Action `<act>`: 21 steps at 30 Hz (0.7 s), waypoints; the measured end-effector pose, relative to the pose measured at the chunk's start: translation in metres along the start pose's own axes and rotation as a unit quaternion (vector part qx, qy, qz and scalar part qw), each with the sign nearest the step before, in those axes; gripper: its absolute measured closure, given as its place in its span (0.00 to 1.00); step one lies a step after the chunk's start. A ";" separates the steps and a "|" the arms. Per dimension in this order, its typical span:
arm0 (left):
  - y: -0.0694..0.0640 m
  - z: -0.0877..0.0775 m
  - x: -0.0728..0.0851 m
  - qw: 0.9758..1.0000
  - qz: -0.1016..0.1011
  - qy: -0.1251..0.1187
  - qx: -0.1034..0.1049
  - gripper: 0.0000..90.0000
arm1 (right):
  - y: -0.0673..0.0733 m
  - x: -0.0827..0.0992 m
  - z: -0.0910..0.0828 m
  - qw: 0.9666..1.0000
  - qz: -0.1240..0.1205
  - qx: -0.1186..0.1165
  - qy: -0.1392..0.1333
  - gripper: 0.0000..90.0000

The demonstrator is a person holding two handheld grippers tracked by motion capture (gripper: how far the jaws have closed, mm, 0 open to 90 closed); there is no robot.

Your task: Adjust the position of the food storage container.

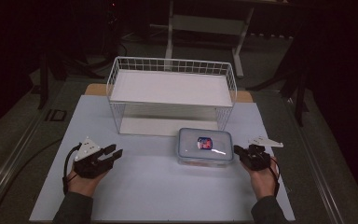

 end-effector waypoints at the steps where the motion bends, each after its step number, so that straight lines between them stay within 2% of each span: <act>1: 0.000 0.000 0.000 1.000 -0.001 0.000 0.000 0.70 | -0.002 -0.001 0.005 1.000 0.002 0.007 0.003 0.99; 7: 0.000 -0.001 0.000 1.000 0.000 -0.002 0.001 0.70 | -0.011 -0.012 0.028 0.999 0.034 0.009 0.020 0.98; 11: 0.000 0.001 0.000 1.000 -0.001 0.001 0.001 0.70 | -0.012 -0.019 0.039 0.999 0.035 0.022 0.031 1.00; 14: 0.000 0.002 0.001 1.000 0.001 0.004 0.003 0.70 | -0.011 -0.023 0.041 0.999 0.036 0.018 0.030 1.00; 19: -0.002 0.004 0.001 1.000 0.003 0.007 0.003 0.70 | 0.015 -0.029 0.045 1.000 0.008 0.003 0.025 1.00; 20: -0.002 0.004 0.001 1.000 0.003 0.007 0.003 0.70 | 0.015 -0.029 0.045 1.000 0.008 0.003 0.025 1.00; 21: -0.001 0.003 0.002 1.000 0.004 0.007 0.003 0.70 | 0.030 -0.030 0.045 1.000 -0.006 -0.007 0.021 1.00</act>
Point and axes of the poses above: each handheld gripper's, and its own axes: z roughly forward along the jaws, x roughly out of its underside, y roughly to its left, the point moved 7 cm from there along z, roughly forward along the jaws, and after that the axes turned 14 degrees about x, right-handed, at the moved point
